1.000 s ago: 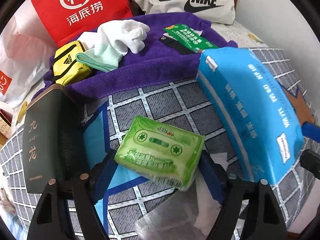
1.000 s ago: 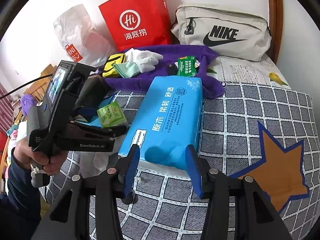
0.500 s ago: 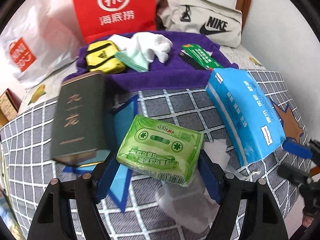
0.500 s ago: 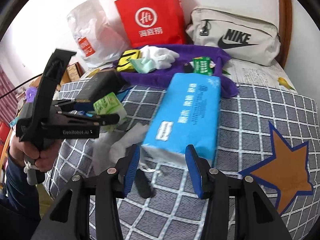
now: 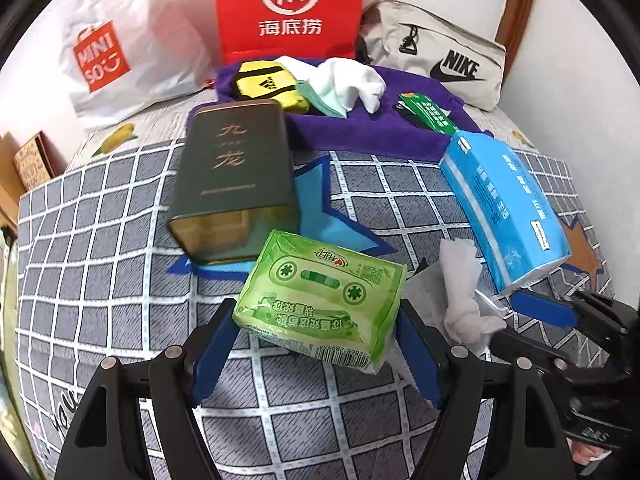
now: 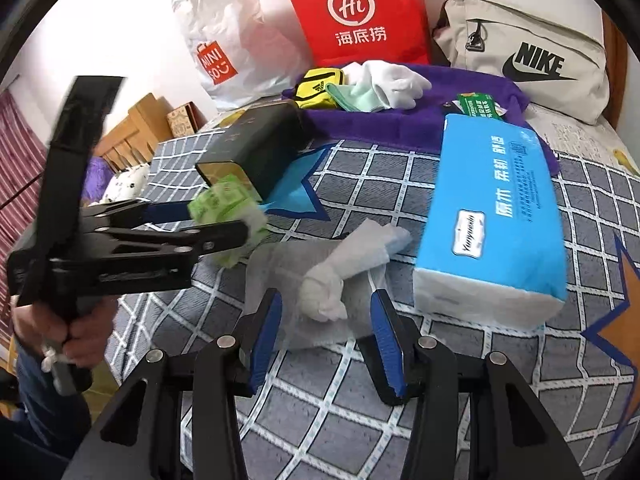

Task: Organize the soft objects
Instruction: 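Grasp the white crumpled cloth with the right tool while the left tool lifts the tissue pack, then carry the tissue pack with the left tool and white cloth with the right tool onto the towel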

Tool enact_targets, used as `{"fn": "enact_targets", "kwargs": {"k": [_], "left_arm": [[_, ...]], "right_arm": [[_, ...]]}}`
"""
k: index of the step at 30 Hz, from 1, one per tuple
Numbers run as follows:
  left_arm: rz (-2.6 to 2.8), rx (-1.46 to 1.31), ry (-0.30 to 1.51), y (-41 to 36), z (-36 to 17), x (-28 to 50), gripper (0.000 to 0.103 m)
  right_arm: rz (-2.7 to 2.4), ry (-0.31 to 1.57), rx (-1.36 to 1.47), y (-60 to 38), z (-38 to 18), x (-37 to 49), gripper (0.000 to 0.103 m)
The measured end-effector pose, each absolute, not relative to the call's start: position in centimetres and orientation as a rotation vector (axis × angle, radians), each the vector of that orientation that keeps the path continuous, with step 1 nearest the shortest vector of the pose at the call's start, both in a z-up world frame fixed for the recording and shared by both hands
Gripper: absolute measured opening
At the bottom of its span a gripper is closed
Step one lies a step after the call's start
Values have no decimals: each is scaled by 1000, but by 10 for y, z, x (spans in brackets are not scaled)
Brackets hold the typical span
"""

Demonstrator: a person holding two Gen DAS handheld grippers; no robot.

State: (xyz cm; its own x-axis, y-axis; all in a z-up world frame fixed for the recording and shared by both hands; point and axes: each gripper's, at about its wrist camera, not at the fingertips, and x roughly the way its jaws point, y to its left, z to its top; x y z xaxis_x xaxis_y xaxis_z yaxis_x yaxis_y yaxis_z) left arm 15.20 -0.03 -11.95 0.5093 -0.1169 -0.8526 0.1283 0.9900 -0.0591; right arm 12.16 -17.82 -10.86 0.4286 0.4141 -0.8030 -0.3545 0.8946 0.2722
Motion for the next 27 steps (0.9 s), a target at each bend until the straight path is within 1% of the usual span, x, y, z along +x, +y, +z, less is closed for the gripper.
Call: {"fn": "enact_targets", "kwargs": {"k": [5, 10, 11, 12, 13, 18, 27], "left_arm": [[-124, -8, 1018, 15, -118, 147, 76], [-110, -13, 1004, 24, -113, 145, 76], [-107, -13, 1001, 25, -112, 145, 76], [-106, -15, 1000, 26, -112, 145, 76], [-106, -20, 999, 28, -111, 145, 76], [-116, -34, 1003, 30, -108, 146, 76], [-143, -56, 983, 30, -81, 149, 76]], "right_arm": [[477, 1033, 29, -165, -113, 129, 47], [461, 1082, -14, -151, -132, 140, 47], [455, 1065, -30, -149, -134, 139, 44], [450, 1043, -50, -147, -134, 139, 31], [444, 1037, -73, -145, -134, 138, 22], [452, 1033, -74, -150, -124, 136, 22], [447, 946, -54, -166, -68, 136, 22]]}}
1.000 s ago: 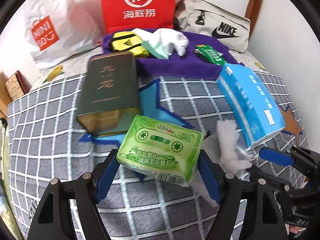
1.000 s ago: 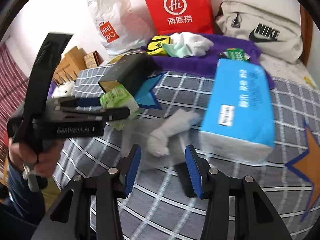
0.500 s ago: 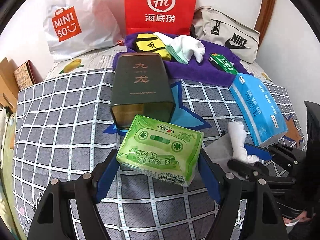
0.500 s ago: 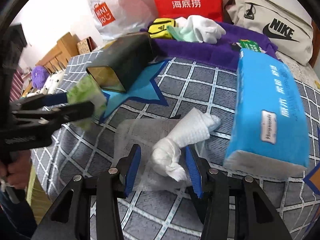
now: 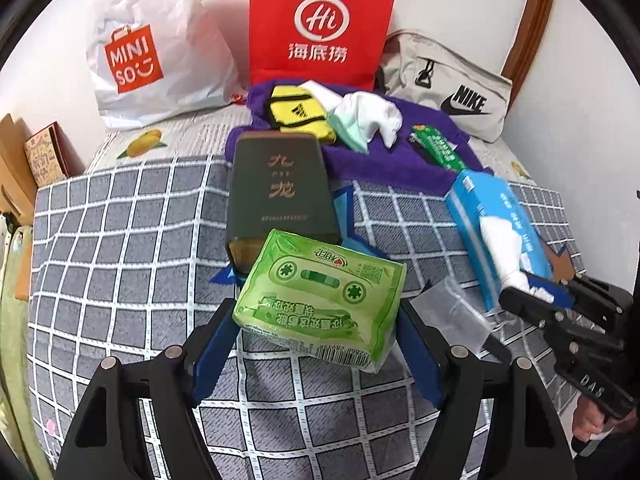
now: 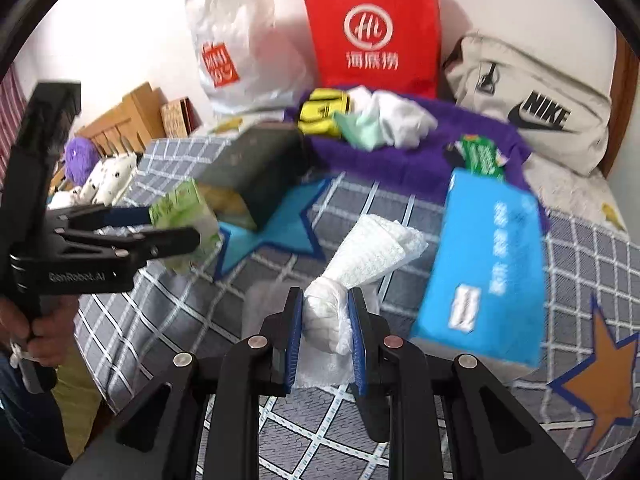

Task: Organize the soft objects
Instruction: 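Carry the tissue pack with the left tool and white cloth with the right tool onto the towel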

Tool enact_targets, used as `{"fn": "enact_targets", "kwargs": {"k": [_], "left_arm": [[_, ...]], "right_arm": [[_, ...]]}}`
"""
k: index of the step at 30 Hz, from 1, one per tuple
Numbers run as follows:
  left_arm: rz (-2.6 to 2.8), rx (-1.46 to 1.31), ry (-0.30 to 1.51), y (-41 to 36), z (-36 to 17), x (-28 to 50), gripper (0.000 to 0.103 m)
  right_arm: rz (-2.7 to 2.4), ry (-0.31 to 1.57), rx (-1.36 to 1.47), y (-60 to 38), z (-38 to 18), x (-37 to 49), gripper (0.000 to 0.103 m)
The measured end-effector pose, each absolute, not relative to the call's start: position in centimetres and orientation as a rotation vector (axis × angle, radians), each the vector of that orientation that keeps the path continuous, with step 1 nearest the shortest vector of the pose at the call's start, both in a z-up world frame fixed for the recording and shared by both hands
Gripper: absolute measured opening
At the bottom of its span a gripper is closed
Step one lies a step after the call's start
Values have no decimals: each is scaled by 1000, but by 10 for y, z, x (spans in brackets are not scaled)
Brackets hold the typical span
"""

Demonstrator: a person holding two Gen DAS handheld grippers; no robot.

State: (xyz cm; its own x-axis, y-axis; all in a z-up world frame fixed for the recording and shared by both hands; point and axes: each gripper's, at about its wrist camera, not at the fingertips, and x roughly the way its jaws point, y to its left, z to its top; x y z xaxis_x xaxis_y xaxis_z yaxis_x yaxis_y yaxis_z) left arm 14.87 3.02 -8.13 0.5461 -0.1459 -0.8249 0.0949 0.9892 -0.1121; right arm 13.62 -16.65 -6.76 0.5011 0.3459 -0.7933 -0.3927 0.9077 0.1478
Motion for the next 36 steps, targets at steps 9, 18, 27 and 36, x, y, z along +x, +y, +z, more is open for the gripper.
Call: {"fn": "enact_targets", "kwargs": {"k": [9, 18, 27, 36], "left_arm": [[-140, -76, 943, 26, -51, 162, 76], [-145, -75, 924, 13, -40, 183, 76], [-149, -76, 931, 5, -41, 206, 76], [-173, -65, 941, -4, -43, 236, 76]], "right_arm": [[406, 898, -36, -193, -37, 160, 22], [384, 878, -35, -213, -25, 183, 22], [356, 881, -36, -225, -23, 214, 22], [317, 903, -43, -232, -31, 249, 22]]}}
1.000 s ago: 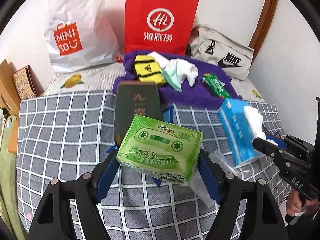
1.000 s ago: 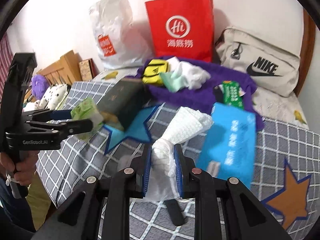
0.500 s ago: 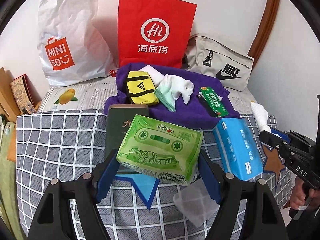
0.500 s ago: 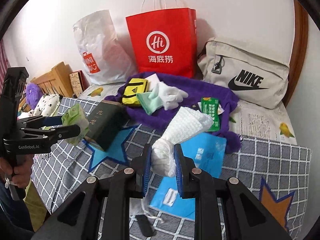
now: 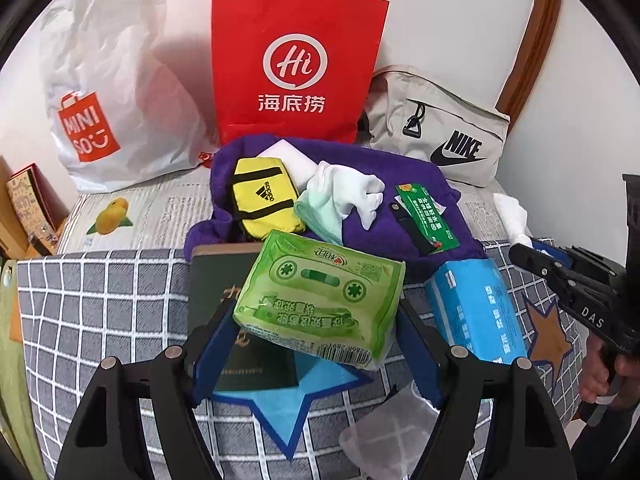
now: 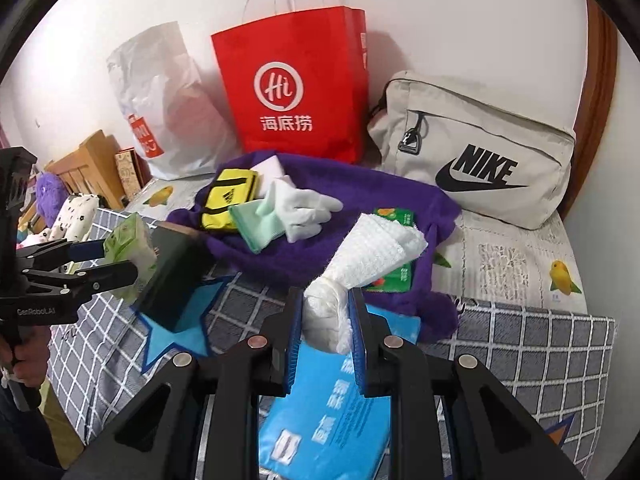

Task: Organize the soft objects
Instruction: 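Carry the tissue pack with the left tool and white cloth with the right tool onto the towel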

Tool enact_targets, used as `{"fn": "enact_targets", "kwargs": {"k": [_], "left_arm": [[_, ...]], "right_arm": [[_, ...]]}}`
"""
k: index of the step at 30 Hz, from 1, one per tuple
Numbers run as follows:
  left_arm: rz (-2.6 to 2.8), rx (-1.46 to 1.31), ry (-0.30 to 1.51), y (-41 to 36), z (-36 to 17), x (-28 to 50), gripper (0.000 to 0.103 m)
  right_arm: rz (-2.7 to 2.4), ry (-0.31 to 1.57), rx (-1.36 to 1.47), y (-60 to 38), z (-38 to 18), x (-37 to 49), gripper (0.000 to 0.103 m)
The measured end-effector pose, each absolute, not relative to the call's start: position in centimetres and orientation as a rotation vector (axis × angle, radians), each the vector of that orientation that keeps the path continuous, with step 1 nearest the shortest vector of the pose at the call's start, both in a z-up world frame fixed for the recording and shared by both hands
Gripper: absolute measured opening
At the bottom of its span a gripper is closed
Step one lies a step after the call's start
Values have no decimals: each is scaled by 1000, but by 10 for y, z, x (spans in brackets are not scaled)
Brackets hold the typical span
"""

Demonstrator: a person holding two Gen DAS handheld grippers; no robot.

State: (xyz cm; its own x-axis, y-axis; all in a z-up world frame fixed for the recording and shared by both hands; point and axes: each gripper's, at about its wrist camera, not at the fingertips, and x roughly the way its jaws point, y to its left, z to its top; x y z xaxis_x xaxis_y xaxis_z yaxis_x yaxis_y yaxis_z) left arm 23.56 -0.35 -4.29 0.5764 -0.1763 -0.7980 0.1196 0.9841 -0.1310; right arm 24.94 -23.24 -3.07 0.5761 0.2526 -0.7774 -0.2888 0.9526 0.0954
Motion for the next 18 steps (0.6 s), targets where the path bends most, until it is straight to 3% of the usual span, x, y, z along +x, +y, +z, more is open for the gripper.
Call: {"fn": "enact_targets", "kwargs": {"k": [18], "left_arm": [[-191, -63, 969, -11, -54, 300, 76]], "right_arm": [[332, 953, -37, -235, -58, 338, 23]]}}
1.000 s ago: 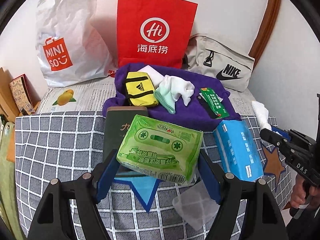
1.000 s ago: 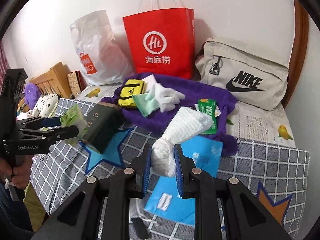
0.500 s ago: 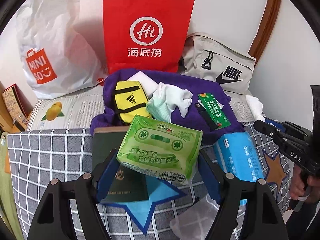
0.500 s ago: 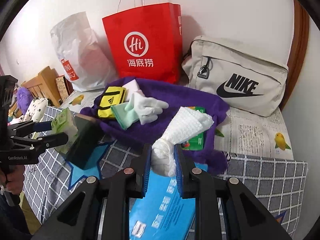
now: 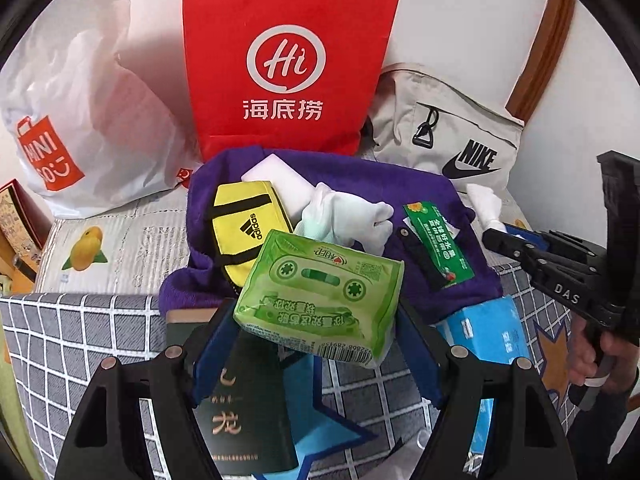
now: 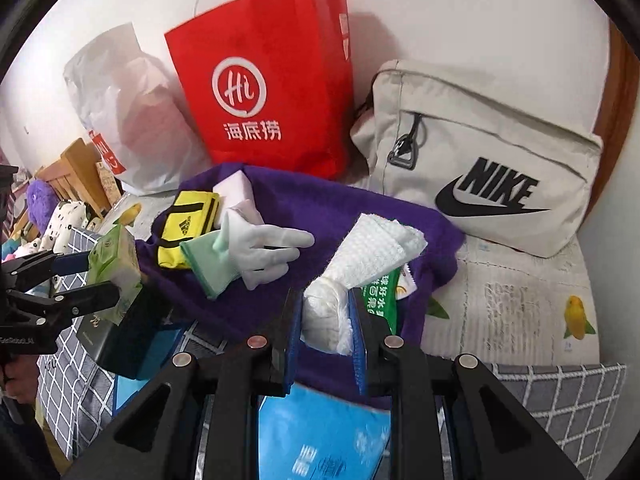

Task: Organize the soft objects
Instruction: 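Carry the tissue pack with the left tool and white cloth with the right tool onto the towel, then open the left tool to set the tissue pack down while the right tool releases the white cloth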

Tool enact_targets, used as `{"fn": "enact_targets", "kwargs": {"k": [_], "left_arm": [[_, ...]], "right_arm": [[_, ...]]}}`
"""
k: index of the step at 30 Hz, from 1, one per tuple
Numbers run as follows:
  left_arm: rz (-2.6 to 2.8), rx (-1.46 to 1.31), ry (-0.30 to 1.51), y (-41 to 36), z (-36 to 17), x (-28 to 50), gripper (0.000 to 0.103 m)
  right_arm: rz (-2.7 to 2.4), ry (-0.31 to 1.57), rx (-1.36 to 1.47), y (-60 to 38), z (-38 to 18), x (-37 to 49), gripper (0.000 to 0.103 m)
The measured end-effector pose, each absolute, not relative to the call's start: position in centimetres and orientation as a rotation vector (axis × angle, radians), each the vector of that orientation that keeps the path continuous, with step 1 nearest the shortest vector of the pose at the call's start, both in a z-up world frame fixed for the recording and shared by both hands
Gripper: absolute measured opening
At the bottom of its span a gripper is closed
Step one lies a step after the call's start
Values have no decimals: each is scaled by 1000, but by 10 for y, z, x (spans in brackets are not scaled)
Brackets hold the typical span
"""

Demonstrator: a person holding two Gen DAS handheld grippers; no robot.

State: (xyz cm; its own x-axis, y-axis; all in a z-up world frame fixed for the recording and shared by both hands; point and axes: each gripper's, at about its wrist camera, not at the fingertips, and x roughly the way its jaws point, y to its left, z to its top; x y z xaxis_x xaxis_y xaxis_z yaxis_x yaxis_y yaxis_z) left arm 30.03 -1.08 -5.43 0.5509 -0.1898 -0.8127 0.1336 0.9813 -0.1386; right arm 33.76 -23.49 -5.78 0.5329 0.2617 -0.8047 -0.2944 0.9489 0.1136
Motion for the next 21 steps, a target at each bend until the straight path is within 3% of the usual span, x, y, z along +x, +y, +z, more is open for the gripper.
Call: {"fn": "enact_targets", "kwargs": {"k": [21], "left_arm": [[-216, -88, 1017, -18, -72, 345, 76]], "right_arm": [[485, 1152, -84, -185, -115, 389, 25]]}}
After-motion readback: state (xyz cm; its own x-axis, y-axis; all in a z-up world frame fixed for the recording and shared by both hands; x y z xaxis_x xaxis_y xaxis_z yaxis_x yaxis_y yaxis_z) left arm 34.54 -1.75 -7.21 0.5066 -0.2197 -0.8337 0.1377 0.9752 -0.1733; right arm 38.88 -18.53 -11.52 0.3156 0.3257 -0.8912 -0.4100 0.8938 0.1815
